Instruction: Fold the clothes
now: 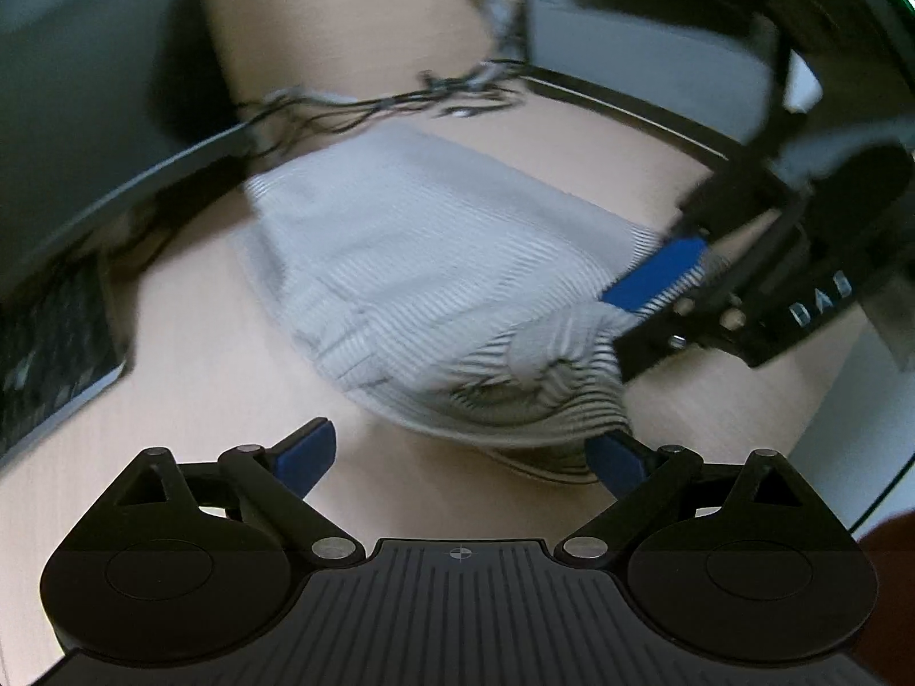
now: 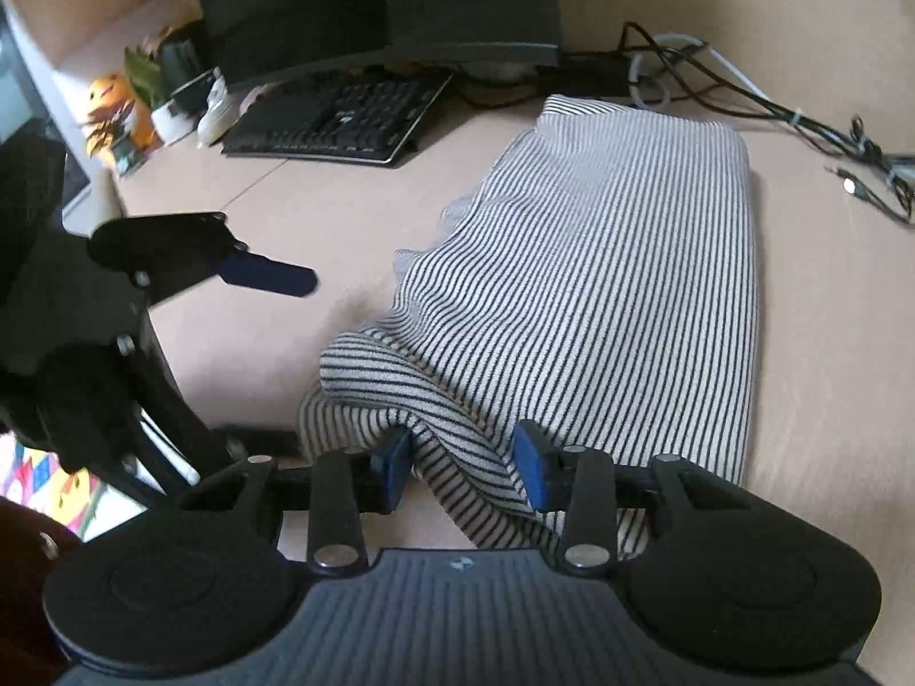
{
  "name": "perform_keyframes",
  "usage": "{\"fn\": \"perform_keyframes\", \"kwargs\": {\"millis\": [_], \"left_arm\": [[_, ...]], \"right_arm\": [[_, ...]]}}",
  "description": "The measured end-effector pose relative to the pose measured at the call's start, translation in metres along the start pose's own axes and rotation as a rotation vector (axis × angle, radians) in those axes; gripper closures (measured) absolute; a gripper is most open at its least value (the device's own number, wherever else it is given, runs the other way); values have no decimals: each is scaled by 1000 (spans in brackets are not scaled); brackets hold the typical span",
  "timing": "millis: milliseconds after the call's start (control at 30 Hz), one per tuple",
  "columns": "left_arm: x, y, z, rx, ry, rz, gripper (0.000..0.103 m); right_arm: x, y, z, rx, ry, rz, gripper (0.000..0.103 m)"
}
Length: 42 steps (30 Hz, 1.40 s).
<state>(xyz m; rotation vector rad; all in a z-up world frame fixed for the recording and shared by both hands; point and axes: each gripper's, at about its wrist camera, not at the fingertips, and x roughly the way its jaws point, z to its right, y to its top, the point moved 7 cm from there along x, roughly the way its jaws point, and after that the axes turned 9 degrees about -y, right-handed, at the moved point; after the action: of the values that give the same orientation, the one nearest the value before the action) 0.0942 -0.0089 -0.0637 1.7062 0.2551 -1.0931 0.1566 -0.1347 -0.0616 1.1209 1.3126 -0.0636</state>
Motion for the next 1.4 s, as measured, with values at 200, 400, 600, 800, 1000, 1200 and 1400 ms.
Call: {"fn": "perform_keyframes", "kwargs": {"millis": [200,400,600,800,1000,1200,1400], "left_arm": [[16,10,2,71,-25,-9,5],[-8,7,-13,60,-42,-8,5],[-10,-1,4,126,-115,-34,5],[26,5,11,148,-42,-51,5],[28,25,-19,-59,-51,2,5],[31,29,-20,-92,-67,-7,5],[32,27,-21,-154,-73,-24,5]], "right_arm": [[2,2,5,86,2,2,67],[2,0,6,112,1,11,67],[9,4,7,158,25,10,68],[9,10,-6,99,8,13,67],[-24,5,-10,-201,-209,152,34],[-15,-17,-10,-449,-386,178,31],[-1,-20,-21,-536,-409,190,29]]}}
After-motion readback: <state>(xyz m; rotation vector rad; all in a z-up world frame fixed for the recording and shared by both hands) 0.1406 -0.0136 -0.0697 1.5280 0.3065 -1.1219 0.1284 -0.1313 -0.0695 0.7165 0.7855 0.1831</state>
